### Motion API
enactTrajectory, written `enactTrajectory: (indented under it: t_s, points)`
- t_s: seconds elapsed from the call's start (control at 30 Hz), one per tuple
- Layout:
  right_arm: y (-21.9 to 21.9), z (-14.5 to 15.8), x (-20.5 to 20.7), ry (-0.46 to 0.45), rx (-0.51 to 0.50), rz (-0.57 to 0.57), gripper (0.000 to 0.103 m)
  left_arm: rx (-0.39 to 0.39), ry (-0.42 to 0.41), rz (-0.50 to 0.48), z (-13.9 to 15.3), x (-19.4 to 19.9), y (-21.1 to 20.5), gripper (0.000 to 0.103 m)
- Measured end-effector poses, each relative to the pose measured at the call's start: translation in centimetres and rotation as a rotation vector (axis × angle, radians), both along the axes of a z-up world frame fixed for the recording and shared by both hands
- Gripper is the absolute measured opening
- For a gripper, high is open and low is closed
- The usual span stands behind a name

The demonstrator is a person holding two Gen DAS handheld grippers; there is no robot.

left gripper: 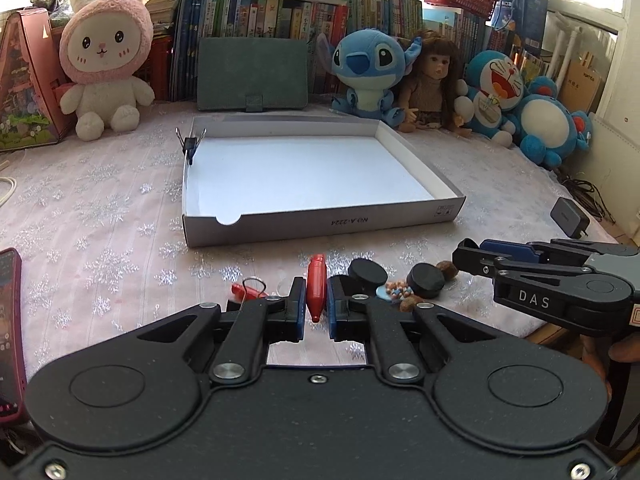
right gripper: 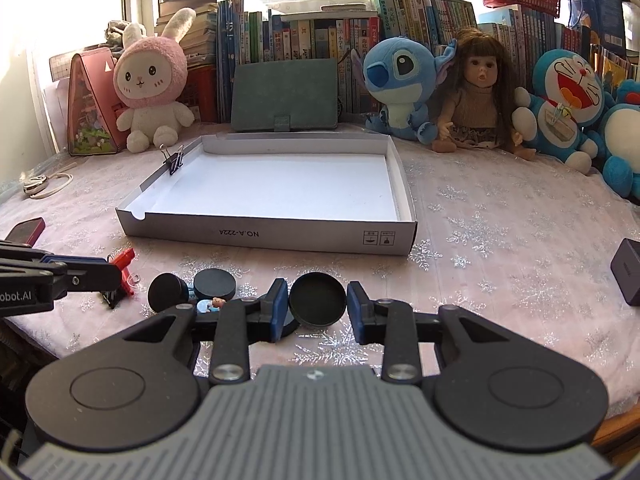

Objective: Organize rigid objects
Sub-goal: 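Carry the crayon and puck into the white tray and open both tools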

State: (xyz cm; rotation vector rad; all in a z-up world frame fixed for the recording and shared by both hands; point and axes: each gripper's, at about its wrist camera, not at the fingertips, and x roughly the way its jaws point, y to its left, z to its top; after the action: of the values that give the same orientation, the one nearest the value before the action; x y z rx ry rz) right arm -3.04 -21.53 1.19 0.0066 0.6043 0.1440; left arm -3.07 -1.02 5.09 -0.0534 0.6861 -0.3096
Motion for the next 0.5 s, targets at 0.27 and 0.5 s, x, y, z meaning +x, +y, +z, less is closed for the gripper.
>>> enactTrajectory:
  t_s: [0.27,0.5]
  points:
    - [-1.2,1.5,4.2,0.06,0.062,0.018,0.037,-0.034,0.014,0.02,2.0,6.0,0.7,0.01]
    - [-1.3,2.8,11.0,0.141,0.089,0.045,0.037,-0.078,0.127,0.007,1.8,14.2,-0.1,0.01]
